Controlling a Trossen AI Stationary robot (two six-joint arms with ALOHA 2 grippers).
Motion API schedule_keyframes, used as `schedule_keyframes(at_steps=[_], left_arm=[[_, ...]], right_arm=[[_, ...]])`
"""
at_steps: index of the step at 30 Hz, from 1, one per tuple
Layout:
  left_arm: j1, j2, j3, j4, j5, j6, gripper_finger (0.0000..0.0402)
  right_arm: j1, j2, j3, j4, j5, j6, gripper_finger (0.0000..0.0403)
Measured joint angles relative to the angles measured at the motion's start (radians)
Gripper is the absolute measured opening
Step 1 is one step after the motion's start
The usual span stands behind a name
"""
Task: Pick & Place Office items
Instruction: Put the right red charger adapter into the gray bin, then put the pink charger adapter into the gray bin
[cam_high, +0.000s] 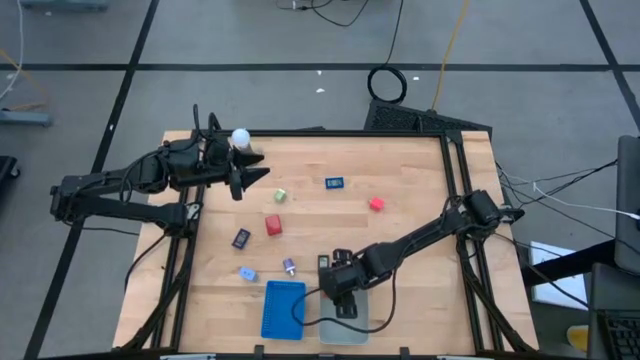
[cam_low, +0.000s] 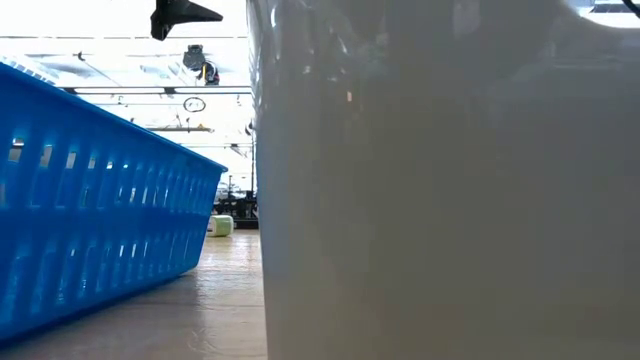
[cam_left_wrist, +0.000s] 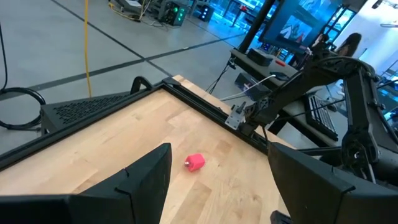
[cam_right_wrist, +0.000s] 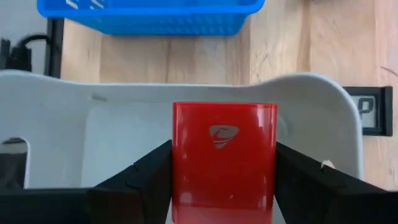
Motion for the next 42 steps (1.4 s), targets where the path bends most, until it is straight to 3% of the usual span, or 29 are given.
schedule_keyframes(at_steps=[4, 9, 27, 42], left_arm=[[0.0, 0.0, 0.0, 0.0, 0.0, -0.002, 0.0271], [0.0, 0.0, 0.0, -0.001, 0.0, 0.004, 0.0271], [0.0, 0.0, 0.0, -0.006, 0.0, 0.011, 0.0271], [0.0, -0.015, 0.0, 0.0, 0.0, -0.013, 0.0271]], right_arm=[[0.0, -0.002, 0.0, 0.002, -0.002, 0.018, 0.0279], [0.0, -0.002, 0.0, 0.002, -0.003, 0.019, 0.0301], [-0.011, -0.12, 0.0, 0.0, 0.023, 0.054, 0.0306], [-0.119, -0.261, 0.0, -0.106, 0.032, 0.012, 0.0298]])
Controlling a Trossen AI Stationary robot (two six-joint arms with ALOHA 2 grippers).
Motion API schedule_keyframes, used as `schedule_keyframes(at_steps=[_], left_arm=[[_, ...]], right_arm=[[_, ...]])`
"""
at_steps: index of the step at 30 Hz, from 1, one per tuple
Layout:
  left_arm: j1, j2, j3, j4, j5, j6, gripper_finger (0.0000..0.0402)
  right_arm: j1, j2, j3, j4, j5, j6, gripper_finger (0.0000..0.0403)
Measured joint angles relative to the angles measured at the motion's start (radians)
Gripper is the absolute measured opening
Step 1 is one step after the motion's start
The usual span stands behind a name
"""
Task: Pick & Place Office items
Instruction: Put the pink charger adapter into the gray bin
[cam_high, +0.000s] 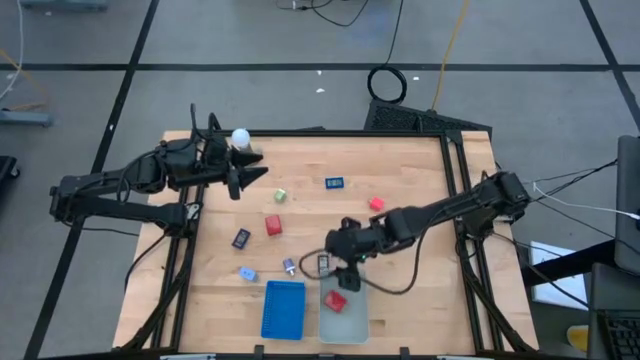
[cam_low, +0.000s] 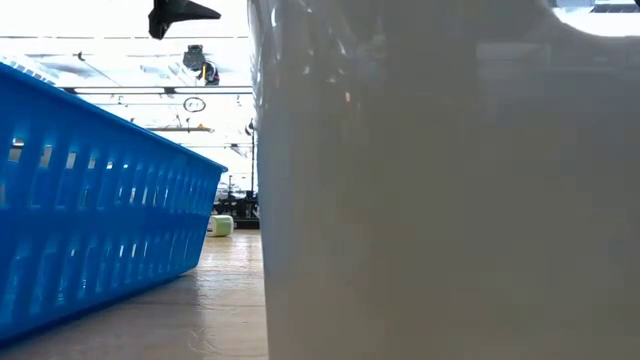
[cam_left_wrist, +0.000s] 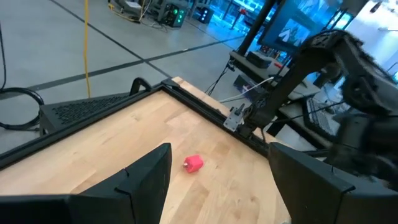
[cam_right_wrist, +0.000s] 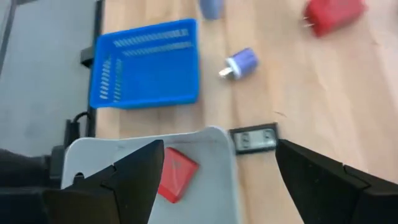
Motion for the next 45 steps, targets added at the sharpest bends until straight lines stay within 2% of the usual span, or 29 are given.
schedule_keyframes(at_steps=[8, 17, 28, 32, 39, 45], left_arm=[[0.0, -0.011, 0.0, 0.002, 0.023, -0.018, 0.0271], [0.0, -0.012, 0.0, 0.01, 0.024, -0.021, 0.0271], [0.0, -0.012, 0.0, 0.153, 0.086, 0.026, 0.0271], [0.0, -0.012, 0.0, 0.167, 0.086, 0.027, 0.0271], [0.0, -0.012, 0.0, 0.17, 0.086, 0.001, 0.0271], [0.0, -0.012, 0.0, 0.182, 0.086, -0.038, 0.0271]], right_arm=[[-0.094, -0.072, 0.0, -0.128, 0.025, -0.031, 0.0298], [-0.196, -0.076, 0.0, -0.212, 0.021, -0.041, 0.0298], [-0.365, -0.076, -0.006, -0.323, 0.036, -0.026, 0.0297], [-0.415, -0.074, -0.048, -0.33, 0.073, -0.026, 0.0297], [-0.463, -0.074, -0.157, -0.338, 0.051, -0.037, 0.0297], [-0.475, -0.074, -0.247, -0.331, 0.045, -0.121, 0.0297]])
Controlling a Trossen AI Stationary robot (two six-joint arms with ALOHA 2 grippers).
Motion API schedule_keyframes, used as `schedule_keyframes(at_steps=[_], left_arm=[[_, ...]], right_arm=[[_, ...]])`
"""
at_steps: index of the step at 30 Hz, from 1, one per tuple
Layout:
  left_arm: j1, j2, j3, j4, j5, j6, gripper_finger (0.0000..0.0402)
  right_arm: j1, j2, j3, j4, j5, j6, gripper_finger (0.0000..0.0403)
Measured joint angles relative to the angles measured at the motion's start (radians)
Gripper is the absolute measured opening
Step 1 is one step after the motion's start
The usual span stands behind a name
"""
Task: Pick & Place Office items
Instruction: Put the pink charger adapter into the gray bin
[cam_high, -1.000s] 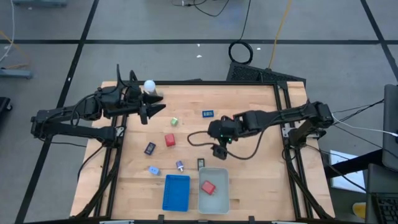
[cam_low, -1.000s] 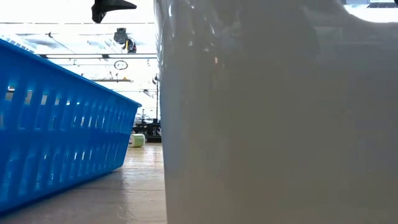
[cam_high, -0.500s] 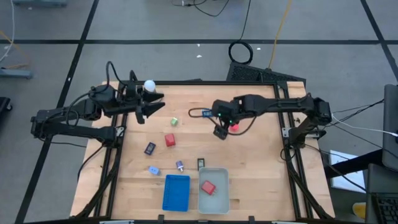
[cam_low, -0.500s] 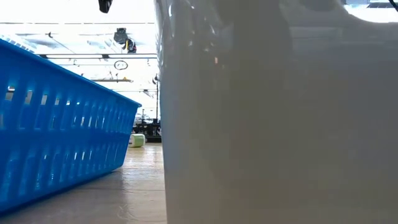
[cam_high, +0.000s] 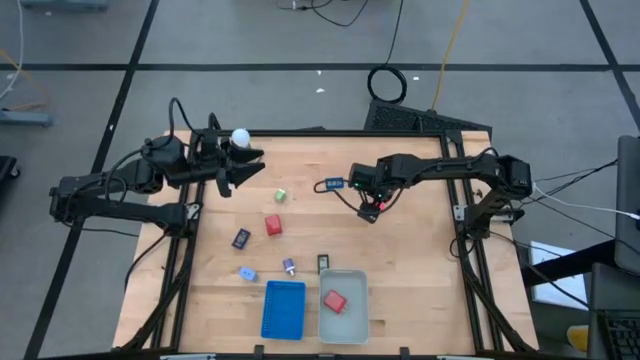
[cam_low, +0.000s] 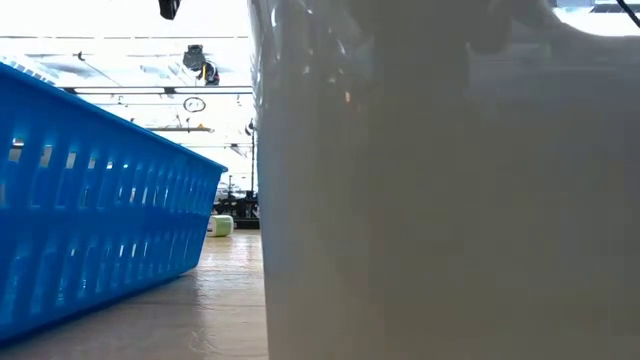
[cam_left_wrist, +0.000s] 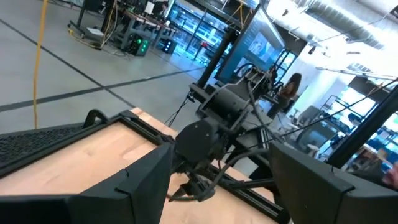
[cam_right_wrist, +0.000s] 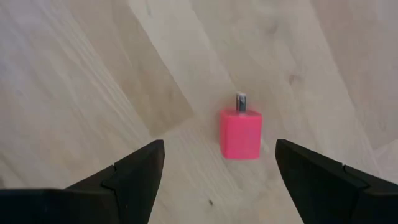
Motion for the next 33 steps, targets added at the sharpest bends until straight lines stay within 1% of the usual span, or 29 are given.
schedule_keyframes(at_steps=[4, 13, 17, 21, 27, 33], left_arm=[[0.0, 0.0, 0.0, 0.001, -0.001, -0.042, 0.0271], [0.0, 0.0, 0.0, 0.001, -0.012, -0.11, 0.0271], [0.0, 0.0, 0.0, 0.001, -0.044, -0.127, 0.0271], [0.0, 0.0, 0.0, 0.001, -0.071, -0.127, 0.0271], [0.0, 0.0, 0.0, 0.001, -0.09, -0.127, 0.0271], [0.0, 0.0, 0.0, 0.001, -0.097, -0.119, 0.0271]], right_arm=[[-0.01, 0.0, -0.034, 0.031, 0.0, -0.063, 0.0297], [-0.055, 0.0, -0.076, 0.086, -0.002, -0.136, 0.0297], [-0.092, 0.0, -0.099, 0.109, -0.004, -0.143, 0.0297], [-0.127, 0.0, -0.137, 0.166, -0.076, -0.146, 0.0297], [-0.136, 0.0, -0.151, 0.195, -0.082, -0.146, 0.0297], [-0.141, 0.0, -0.151, 0.206, -0.132, -0.146, 0.0297]])
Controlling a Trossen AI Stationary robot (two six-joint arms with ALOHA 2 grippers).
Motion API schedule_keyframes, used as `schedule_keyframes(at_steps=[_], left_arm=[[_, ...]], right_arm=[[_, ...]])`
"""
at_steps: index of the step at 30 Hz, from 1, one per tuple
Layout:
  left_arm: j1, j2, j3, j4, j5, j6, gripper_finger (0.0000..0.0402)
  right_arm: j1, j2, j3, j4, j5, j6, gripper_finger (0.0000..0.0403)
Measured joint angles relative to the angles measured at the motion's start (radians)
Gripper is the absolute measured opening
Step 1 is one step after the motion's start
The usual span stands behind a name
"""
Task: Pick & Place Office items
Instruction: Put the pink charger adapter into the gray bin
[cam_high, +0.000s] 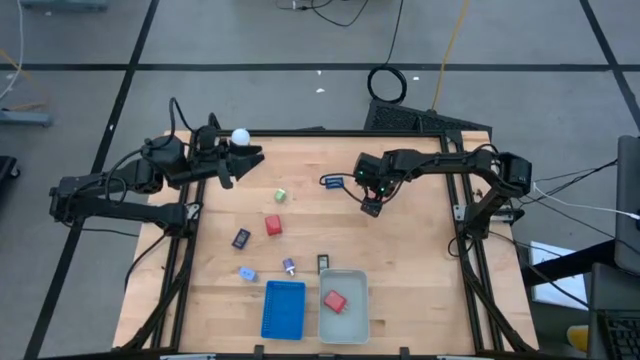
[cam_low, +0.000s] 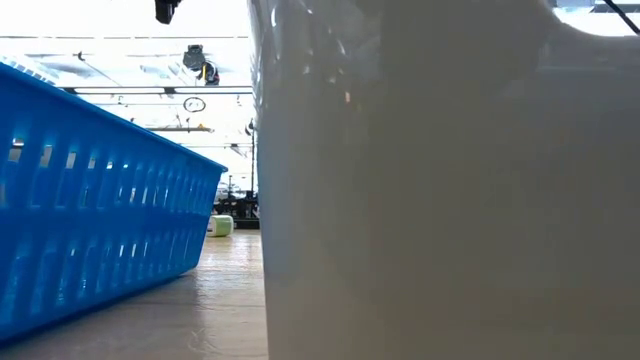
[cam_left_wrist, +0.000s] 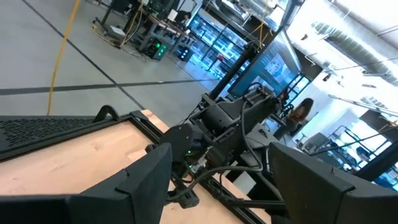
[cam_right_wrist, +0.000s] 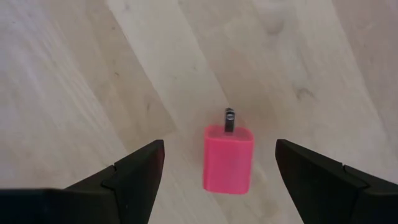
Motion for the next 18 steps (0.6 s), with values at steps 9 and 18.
schedule_keyframes(at_steps=[9, 18], left_arm=[[0.0, 0.0, 0.0, 0.0, -0.001, 0.001, 0.0271], [0.0, 0.0, 0.0, 0.0, -0.005, 0.007, 0.0271]], right_arm=[[-0.007, -0.005, -0.052, -0.013, -0.007, 0.008, 0.0297], [-0.006, -0.156, -0.142, 0.069, -0.028, 0.074, 0.0297]])
